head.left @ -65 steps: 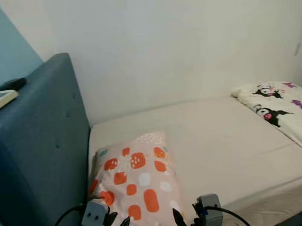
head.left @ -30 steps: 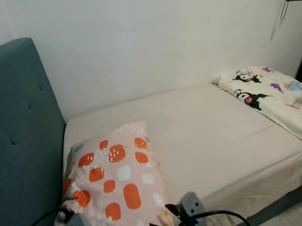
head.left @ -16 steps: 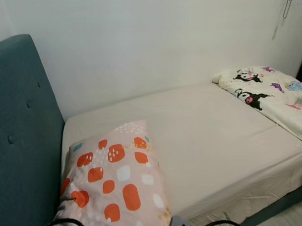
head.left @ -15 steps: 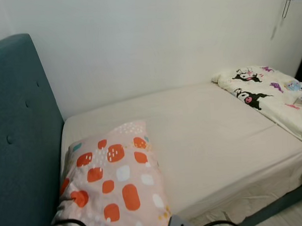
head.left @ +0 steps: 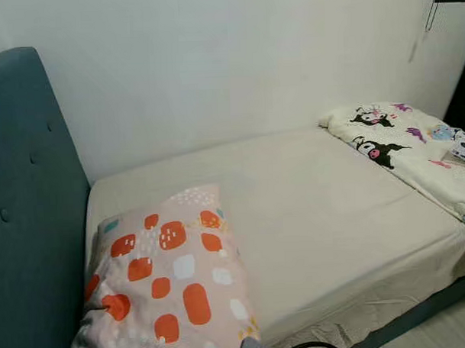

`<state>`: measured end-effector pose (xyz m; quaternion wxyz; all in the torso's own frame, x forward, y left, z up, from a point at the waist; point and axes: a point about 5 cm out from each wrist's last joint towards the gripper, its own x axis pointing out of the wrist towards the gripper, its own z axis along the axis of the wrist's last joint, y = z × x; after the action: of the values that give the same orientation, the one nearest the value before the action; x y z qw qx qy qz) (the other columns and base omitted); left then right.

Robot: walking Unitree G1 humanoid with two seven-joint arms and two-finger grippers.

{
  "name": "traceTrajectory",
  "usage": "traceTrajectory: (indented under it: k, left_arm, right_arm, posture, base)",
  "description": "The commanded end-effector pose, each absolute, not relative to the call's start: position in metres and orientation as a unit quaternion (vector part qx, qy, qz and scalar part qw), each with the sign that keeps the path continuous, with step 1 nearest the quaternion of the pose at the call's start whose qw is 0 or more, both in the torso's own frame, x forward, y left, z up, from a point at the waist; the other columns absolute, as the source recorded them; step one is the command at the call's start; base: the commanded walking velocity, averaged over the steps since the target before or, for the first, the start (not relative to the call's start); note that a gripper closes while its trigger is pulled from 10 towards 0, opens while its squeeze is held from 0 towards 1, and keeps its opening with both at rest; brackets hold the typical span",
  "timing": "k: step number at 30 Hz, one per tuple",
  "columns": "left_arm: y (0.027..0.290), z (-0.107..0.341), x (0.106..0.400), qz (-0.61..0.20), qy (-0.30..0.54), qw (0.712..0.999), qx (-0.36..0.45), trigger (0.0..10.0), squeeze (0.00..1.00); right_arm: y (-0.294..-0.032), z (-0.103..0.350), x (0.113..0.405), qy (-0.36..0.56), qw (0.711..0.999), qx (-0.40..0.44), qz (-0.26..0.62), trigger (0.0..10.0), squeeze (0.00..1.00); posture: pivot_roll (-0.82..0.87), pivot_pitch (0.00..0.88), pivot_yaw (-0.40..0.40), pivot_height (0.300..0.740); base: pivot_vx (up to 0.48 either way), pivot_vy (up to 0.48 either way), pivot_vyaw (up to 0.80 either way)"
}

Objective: Clean up the room

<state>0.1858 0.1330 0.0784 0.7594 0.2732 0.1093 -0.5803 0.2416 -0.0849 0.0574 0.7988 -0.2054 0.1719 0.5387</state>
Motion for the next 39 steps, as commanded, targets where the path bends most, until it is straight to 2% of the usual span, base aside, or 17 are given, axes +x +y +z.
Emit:
traceTrajectory:
  k: [1,3,8,15,20,24,27,29,39]
  left_arm:
    - [0.134,0.076,0.181,-0.591,0.117,0.749,0.276,0.0,0.00]
    - [0.134,0.075,0.181,-0.590,0.118,0.748,0.280,0.0,0.00]
    - [0.125,0.055,0.180,-0.603,0.139,0.729,0.292,0.0,0.00]
    - [0.125,0.047,0.176,-0.615,0.152,0.716,0.293,0.0,0.00]
    - [0.122,0.023,0.183,-0.594,0.180,0.710,0.333,0.0,0.00]
    - [0.118,0.004,0.199,-0.550,0.192,0.720,0.376,0.0,0.00]
    - [0.117,0.002,0.202,-0.544,0.191,0.723,0.382,0.0,0.00]
    - [0.114,-0.001,0.216,-0.506,0.172,0.739,0.410,0.0,0.00]
    - [0.115,0.011,0.254,-0.411,0.100,0.784,0.455,0.0,0.00]
  right_arm:
    - [-0.081,0.055,0.235,0.185,0.787,-0.188,0.557,0.0,0.00]
    - [-0.081,0.055,0.234,0.191,0.783,-0.181,0.564,0.0,0.00]
    - [-0.085,0.029,0.231,0.239,0.754,-0.227,0.569,0.0,0.00]
    - [-0.084,0.027,0.226,0.258,0.740,-0.214,0.583,0.0,0.00]
    - [-0.092,0.008,0.225,0.289,0.735,-0.249,0.561,0.0,0.00]
    - [-0.104,-0.006,0.235,0.292,0.757,-0.300,0.502,0.0,0.00]
    - [-0.105,-0.008,0.236,0.289,0.759,-0.306,0.496,0.0,0.00]
    - [-0.108,-0.008,0.247,0.260,0.778,-0.338,0.462,0.0,0.00]
    - [-0.110,0.009,0.276,0.164,0.822,-0.383,0.389,0.0,0.00]
  posture:
    - [-0.01,0.183,-0.042,0.561]
    - [-0.01,0.183,-0.042,0.561]
    - [-0.01,0.187,-0.045,0.561]
    - [-0.01,0.189,-0.048,0.561]
    - [-0.01,0.191,-0.057,0.561]
    - [-0.02,0.192,-0.058,0.561]
    - [-0.02,0.192,-0.057,0.561]
    - [-0.03,0.189,-0.053,0.561]
    - [-0.03,0.187,-0.047,0.561]
  base:
    - [0.000,0.000,0.00]
    - [0.000,0.000,0.00]
    - [0.000,0.000,0.00]
    - [0.000,0.000,0.00]
    - [0.000,0.000,0.00]
    - [0.000,0.000,0.00]
    - [0.000,0.000,0.00]
    - [0.000,0.000,0.00]
    - [0.000,0.000,0.00]
